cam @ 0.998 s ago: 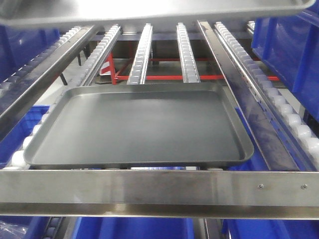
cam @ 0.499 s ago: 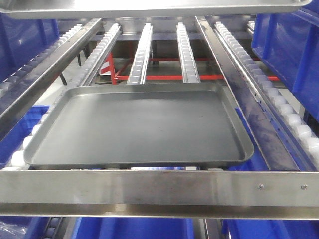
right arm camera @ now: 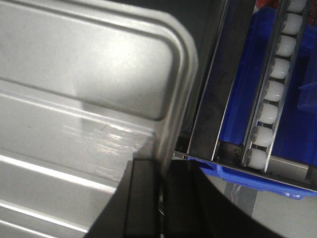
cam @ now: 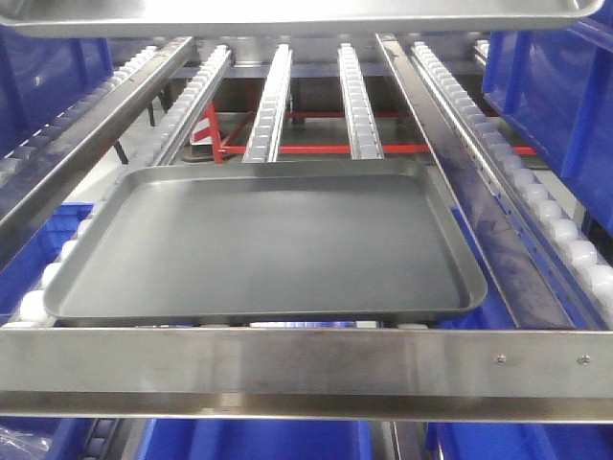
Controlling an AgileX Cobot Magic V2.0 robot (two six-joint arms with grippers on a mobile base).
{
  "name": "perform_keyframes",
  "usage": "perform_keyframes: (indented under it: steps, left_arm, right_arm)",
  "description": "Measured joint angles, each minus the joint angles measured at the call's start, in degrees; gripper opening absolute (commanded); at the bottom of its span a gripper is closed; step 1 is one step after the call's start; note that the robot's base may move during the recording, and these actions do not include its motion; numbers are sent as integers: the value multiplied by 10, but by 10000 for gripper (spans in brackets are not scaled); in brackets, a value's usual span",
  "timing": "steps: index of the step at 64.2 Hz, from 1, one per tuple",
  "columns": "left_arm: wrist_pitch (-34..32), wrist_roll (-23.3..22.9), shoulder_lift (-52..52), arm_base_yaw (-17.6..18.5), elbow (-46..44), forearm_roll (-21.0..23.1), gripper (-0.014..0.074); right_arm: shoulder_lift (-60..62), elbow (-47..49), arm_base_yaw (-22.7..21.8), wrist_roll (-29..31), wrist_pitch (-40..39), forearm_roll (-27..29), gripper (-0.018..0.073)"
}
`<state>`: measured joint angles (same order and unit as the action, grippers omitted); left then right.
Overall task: Grab silver tray and place in blue box
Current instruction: 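Lift the silver tray with both grippers off the darker tray, then hold the silver tray with both grippers while driving to the bin rack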
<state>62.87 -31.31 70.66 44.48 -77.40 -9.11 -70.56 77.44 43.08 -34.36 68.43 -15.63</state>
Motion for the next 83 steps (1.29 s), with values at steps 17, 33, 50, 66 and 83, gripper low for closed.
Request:
perform_keyframes:
  steps: [17,33,50,66,83]
  left_arm:
    - [0,0,0,0,0,0,-98]
    - [1,0,0,0,0,0,-98]
    - [1,0,0,0,0,0,-98]
    - [1,0,0,0,0,0,-98]
    - [1,0,0,0,0,0,-98]
  right_arm:
    - [0,0,0,0,0,0,57]
    - [0,0,0,0,0,0,57]
    - [0,0,0,0,0,0,57]
    - [0,0,0,0,0,0,57]
    - [0,0,0,0,0,0,57]
